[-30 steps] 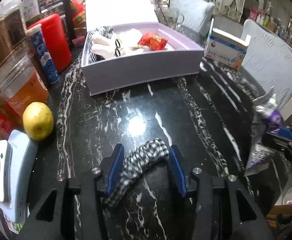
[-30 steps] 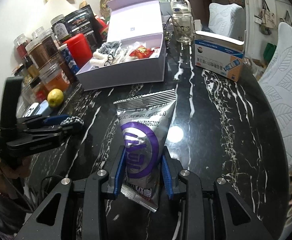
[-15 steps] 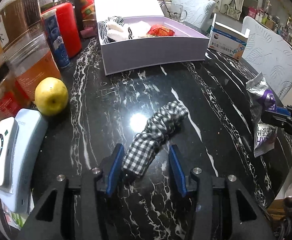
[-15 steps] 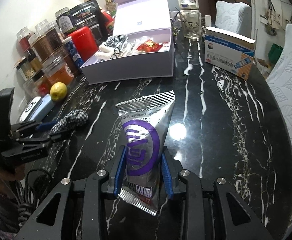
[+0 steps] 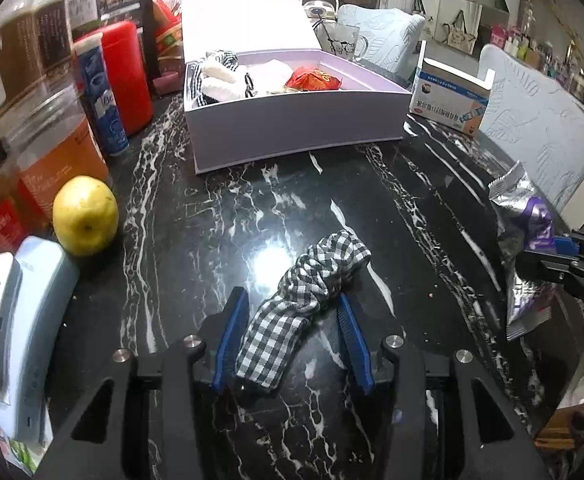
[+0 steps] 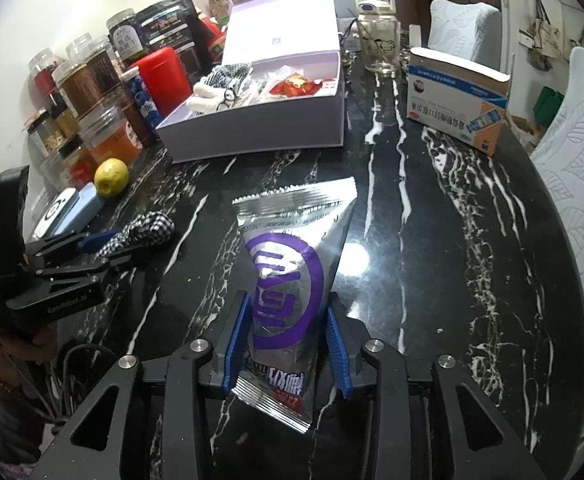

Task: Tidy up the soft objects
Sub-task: 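Lift and carry the gingham scrunchie and silver-purple packet toward the lavender box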

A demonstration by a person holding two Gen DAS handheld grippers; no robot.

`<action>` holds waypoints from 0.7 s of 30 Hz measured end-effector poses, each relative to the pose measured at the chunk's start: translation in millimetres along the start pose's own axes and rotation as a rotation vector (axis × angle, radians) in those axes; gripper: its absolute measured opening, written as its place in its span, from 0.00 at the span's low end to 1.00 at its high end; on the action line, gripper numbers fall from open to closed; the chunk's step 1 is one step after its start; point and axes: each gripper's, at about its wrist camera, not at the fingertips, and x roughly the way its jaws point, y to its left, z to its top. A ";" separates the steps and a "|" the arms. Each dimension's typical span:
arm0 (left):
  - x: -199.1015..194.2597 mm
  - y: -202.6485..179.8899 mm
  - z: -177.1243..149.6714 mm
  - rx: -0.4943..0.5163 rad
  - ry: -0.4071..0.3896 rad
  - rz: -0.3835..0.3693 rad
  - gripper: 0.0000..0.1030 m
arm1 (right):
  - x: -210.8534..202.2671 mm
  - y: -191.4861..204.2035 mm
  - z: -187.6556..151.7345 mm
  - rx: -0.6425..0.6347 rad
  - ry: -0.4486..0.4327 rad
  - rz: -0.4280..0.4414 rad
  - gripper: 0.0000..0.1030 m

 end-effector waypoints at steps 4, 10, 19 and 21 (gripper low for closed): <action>-0.4 0.7 1.2 -0.014 -0.009 0.001 0.31 | 9.8 -1.8 -2.3 0.011 0.025 -0.006 0.52; -2.0 -1.7 2.0 -0.048 0.019 0.004 0.23 | 10.1 -2.8 -4.5 -0.004 0.002 -0.009 0.56; -15.8 2.4 -8.0 -0.183 0.000 -0.006 0.18 | 8.9 -8.4 -7.0 -0.008 -0.035 0.014 0.33; -21.9 2.0 -8.5 -0.189 -0.016 0.023 0.18 | 6.7 -9.1 -7.5 -0.004 -0.045 0.019 0.31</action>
